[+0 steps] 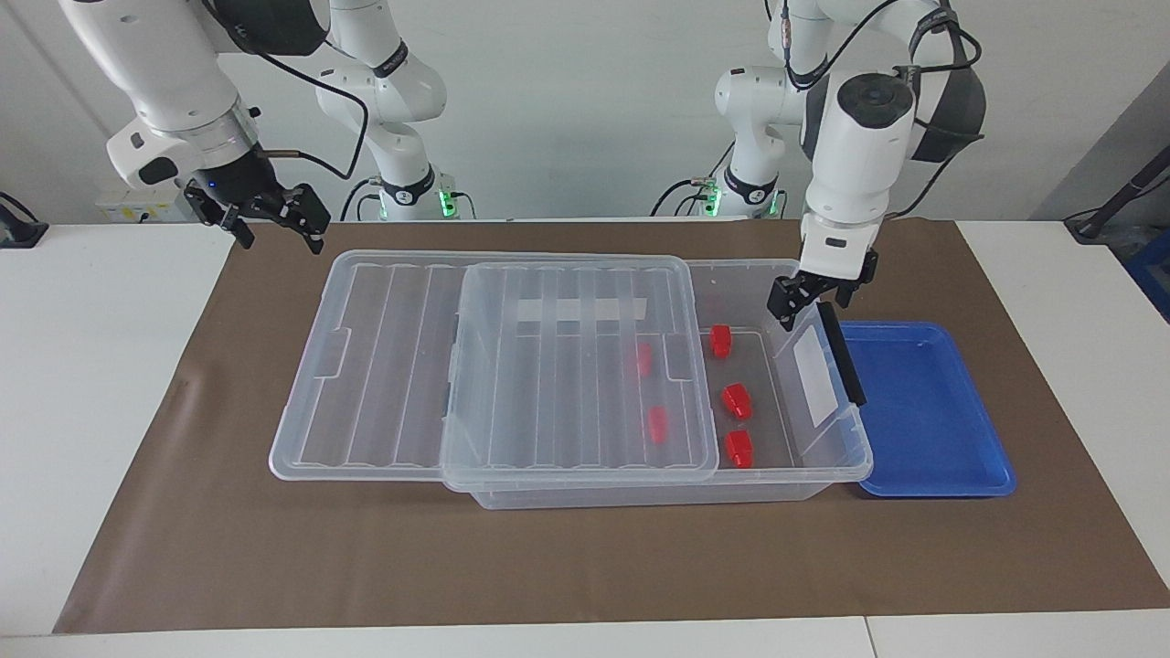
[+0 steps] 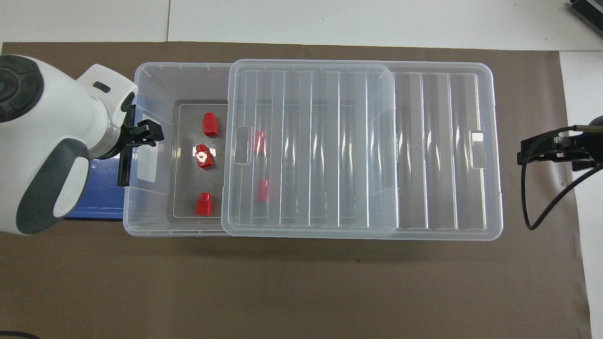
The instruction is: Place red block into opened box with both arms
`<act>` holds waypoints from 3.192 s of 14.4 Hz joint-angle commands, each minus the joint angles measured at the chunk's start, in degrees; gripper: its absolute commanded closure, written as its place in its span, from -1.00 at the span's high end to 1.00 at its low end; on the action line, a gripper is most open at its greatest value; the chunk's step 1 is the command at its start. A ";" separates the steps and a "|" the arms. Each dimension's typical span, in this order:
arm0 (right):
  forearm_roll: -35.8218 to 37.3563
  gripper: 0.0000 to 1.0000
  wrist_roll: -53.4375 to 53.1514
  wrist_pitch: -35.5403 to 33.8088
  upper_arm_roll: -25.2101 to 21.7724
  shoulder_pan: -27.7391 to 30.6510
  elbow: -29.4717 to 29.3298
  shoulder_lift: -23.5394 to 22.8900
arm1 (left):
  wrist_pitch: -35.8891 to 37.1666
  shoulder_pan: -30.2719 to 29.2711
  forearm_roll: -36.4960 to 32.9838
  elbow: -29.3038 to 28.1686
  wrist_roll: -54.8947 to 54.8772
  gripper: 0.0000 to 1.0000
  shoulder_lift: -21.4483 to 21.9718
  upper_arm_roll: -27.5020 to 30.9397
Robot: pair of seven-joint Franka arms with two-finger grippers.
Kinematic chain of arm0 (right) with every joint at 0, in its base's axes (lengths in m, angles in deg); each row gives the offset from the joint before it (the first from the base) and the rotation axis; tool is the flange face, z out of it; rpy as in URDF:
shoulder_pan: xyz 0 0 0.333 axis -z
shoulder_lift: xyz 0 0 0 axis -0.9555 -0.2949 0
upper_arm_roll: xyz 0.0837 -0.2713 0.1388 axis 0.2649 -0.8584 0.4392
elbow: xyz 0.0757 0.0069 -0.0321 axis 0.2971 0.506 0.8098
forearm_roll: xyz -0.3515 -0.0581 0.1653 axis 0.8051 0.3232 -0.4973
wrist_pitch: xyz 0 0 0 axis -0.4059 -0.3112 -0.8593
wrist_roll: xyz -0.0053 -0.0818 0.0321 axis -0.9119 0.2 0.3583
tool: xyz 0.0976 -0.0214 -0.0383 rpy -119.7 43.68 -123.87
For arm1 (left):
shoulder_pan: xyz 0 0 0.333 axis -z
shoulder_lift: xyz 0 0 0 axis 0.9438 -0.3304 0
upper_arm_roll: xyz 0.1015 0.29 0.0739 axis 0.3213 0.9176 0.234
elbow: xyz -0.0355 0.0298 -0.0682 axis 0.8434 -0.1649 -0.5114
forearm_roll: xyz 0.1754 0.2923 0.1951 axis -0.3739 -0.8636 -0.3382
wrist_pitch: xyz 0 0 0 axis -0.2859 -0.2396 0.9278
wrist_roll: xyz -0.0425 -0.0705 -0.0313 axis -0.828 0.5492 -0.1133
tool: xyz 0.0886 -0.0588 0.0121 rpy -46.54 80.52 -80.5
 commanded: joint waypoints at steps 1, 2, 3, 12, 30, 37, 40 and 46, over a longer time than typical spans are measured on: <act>-1.19 1.00 -1.14 1.70 0.50 0.57 2.19 1.68 | 3.75 -6.18 2.50 -0.56 -12.40 1.00 4.23 -0.09; -1.19 1.00 -0.88 1.70 0.50 0.57 2.19 1.68 | 4.80 -7.94 2.77 -0.48 -15.83 1.00 4.94 -0.09; -1.19 1.00 -0.62 1.96 0.50 0.65 2.28 1.68 | 5.25 -9.26 2.77 -0.47 -18.39 1.00 5.47 -0.09; -0.75 1.00 2.46 4.51 0.32 1.36 3.42 1.94 | 4.81 -14.37 7.34 -0.47 -32.57 1.00 6.53 2.29; -0.58 -1.00 12.46 14.85 -0.03 5.04 9.30 2.21 | 7.53 -13.58 7.43 3.22 -32.57 1.00 5.91 1.06; -0.93 -1.00 21.52 28.58 0.06 6.27 11.51 -5.69 | 8.85 -12.80 8.75 4.18 -32.65 1.00 5.65 3.86; -1.63 -1.00 24.16 32.36 0.14 7.07 11.42 -9.30 | 10.08 -6.57 8.92 5.41 -32.65 1.00 5.30 9.12; -3.83 -1.00 23.82 33.25 0.67 6.01 11.42 -10.80 | 10.35 -6.29 8.92 5.68 -32.57 1.00 5.39 9.49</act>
